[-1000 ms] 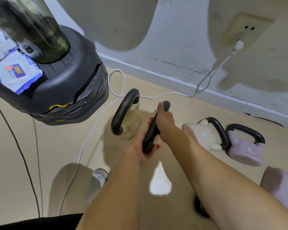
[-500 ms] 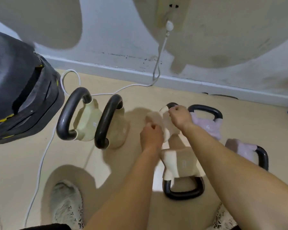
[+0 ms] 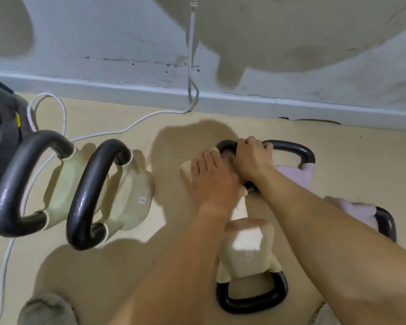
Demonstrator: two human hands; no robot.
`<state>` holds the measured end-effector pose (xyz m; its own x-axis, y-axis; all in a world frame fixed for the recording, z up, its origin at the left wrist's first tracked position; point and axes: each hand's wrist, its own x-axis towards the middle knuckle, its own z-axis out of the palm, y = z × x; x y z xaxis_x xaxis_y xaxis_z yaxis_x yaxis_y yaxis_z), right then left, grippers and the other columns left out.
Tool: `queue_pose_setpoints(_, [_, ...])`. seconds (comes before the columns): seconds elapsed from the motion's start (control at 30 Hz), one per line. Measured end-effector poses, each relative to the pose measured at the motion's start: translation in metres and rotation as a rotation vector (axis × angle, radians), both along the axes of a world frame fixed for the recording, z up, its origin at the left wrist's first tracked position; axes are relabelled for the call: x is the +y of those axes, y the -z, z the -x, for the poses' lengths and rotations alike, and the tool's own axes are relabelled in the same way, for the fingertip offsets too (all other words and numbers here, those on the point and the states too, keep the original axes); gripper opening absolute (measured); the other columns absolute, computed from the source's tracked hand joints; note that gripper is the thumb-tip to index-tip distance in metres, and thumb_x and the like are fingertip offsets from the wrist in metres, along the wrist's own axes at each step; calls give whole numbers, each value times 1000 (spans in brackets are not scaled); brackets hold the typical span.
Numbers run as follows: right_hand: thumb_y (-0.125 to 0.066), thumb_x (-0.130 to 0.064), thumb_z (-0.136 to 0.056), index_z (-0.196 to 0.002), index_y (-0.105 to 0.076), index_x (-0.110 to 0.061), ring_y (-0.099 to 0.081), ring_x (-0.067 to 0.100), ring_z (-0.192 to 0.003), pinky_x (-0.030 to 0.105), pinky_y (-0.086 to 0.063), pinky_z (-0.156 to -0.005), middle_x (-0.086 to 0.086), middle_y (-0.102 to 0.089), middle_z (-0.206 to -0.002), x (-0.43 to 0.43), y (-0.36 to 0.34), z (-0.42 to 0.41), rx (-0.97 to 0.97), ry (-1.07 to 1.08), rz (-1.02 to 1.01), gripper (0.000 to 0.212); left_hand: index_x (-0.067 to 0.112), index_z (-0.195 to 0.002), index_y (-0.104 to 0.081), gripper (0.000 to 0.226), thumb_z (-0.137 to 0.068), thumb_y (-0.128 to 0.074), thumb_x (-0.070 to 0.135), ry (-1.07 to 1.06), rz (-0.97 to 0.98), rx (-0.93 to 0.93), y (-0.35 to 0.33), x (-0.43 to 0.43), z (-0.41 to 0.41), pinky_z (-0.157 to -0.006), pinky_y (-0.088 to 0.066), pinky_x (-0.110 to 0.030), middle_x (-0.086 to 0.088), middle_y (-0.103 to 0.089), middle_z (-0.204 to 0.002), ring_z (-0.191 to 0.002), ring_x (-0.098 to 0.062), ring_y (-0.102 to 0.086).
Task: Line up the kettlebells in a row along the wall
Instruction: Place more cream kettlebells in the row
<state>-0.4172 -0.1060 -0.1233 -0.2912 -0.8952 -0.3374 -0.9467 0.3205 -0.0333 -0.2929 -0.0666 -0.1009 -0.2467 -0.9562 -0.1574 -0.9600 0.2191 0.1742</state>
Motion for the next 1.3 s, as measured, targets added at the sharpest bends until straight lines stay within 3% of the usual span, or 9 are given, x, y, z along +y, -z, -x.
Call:
queue_pose_setpoints(0.13, [-44,-40,-103,-109,-60,-14,-57,29,-89,49,-30,-96,9,-66,-105,-12,2,7,-72,42,33,31,2,-138,-48,65,-87,-34,39,-4,73,3,2,-1,-2,-113,-26,-40,-13,-55,-134,-125,-29,-47])
queue_pose_setpoints(0.27, [-44,-35,-104,-121,-56,-9,-60,36,-106,45,-34,-94,13,-65,-114,-12,-20,15,-115,-24,-23,33,3,-130,-56,56,-83,-52,33,-22,99,99,3,4,-6,-110,-30,-40,-13,-60,-129,-121,-30,-53])
queue_pose_setpoints(0.37, [-45,-38,-103,-122,-53,-8,-56,37,-110,46,-39,-90,16,-60,-118,-8,-39,10,-237,43,-84,36,4,-131,-56,57,-82,-55,34,5,86,161,-4,7,-16,-111,-28,-39,-13,-59,-133,-124,-29,-53])
queue_pose_setpoints(0.6, [-71,-29,-85,-99,-53,-16,-59,24,-79,36,-43,-66,3,-62,-86,12,-102,-17,-432,126,3,27,10,-144,-41,71,-85,-52,47,-52,8,272,-18,19,-64,-118,-24,-40,-5,-46,-146,-137,-26,-39])
queue_pose_setpoints(0.73, [-62,-17,-94,-92,-63,-9,-56,21,-62,31,-48,-53,6,-59,-71,33,-126,-69,-991,341,-85,8,16,-156,-23,72,-95,-52,42,-309,-108,409,-36,50,-78,-120,-23,-37,-6,-20,-162,-149,-25,-18])
queue_pose_setpoints(0.83, [-64,-22,-100,-91,-58,-8,-46,13,-46,27,-42,-44,3,-50,-62,48,-133,-117,-1334,519,-65,18,14,-147,-33,72,-91,-57,52,-782,-258,534,-51,71,-86,-105,-40,-41,-13,-36,-149,-132,-33,-43])
queue_pose_setpoints(0.97, [-59,-53,-88,-75,-56,-17,-46,20,-47,37,-46,-57,1,-52,-55,51,-127,-170,-1301,593,-9,38,6,-115,-56,76,-76,-61,70,-1305,-781,1025,-46,76,-115,-65,-59,-39,-15,-73,-95,-76,-32,-70])
queue_pose_setpoints(1.07, [-45,-57,-81,-66,-55,-16,-48,26,-52,44,-47,-63,4,-54,-55,45,-127,-187,-1227,684,15,45,6,-89,-65,33,-100,-50,34,-1290,-948,1458,-51,76,-125,-44,-52,-24,-8,-67,-64,-50,-18,-61])
queue_pose_setpoints(1.3, [-32,-45,-101,-89,-45,-12,-38,16,-36,26,-39,-41,5,-43,-62,39,-124,-191,-1299,989,206,38,12,-85,-62,28,-101,-43,25,-1099,-1062,1362,-46,53,-154,-31,-27,-16,-4,-56,-58,-38,-5,-31])
